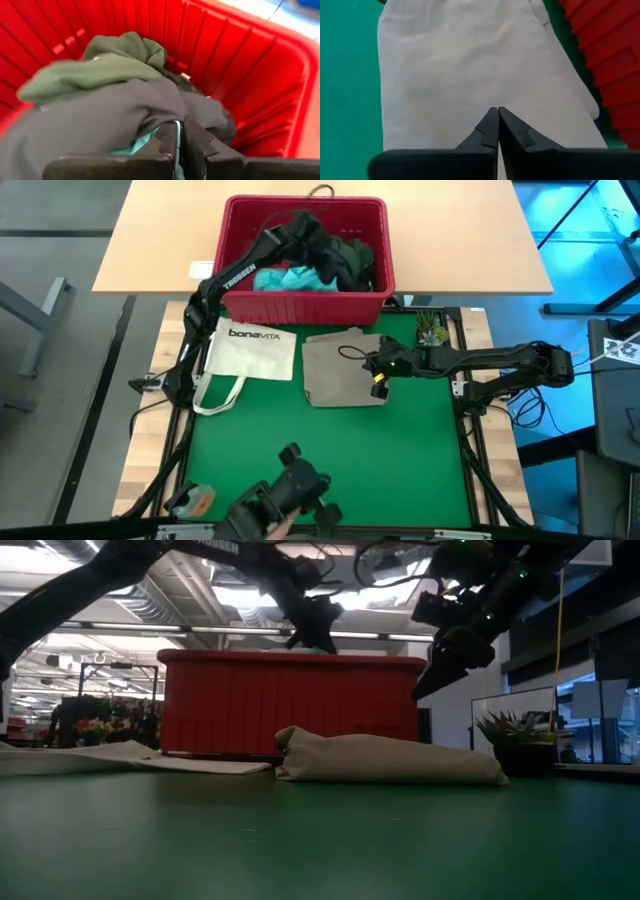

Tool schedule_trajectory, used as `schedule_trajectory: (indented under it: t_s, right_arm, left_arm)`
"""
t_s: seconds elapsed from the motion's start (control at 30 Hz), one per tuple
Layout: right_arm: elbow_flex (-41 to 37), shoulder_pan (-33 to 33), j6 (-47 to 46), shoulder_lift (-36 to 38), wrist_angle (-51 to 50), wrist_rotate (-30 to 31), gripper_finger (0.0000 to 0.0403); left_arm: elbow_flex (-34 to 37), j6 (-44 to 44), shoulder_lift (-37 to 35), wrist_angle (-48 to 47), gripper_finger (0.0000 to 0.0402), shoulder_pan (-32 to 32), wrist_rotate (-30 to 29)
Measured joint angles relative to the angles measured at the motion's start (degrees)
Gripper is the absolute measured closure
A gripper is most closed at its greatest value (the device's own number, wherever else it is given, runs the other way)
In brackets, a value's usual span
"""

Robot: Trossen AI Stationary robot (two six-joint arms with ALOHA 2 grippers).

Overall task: Fold Laundry from Bin
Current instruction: Remove the black shorts from the red laundry bin

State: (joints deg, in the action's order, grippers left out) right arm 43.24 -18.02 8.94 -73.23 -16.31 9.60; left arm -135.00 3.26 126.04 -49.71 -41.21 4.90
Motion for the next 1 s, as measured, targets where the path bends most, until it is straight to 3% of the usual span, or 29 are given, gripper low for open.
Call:
schedule_trajectory:
  t_s: [0.23,0.37,0.53,0.73,1.0]
  right_arm:
    - [0.00,-0.01,2.36,3.58,7.07,7.85,0.0395]
    - [0.00,-0.35,6.94,6.27,17.41,14.14,0.0395]
    - [0.22,-3.97,9.91,7.99,30.49,15.26,0.0395]
    - [8.34,-11.73,8.93,6.43,23.16,8.21,0.0375]
    - [19.60,-21.14,7.88,-0.05,15.32,-4.92,0.0249]
  left_arm:
    - [0.00,7.09,0.00,1.10,0.0393,2.86,-8.85]
    - [0.00,7.43,0.00,1.21,0.0395,3.01,-8.73]
    - [0.00,7.44,0.02,1.30,0.0395,3.01,-8.59]
    - [0.00,7.46,0.02,1.35,0.0394,3.01,-8.45]
    - [0.00,7.48,0.08,1.39,0.0393,3.01,-8.43]
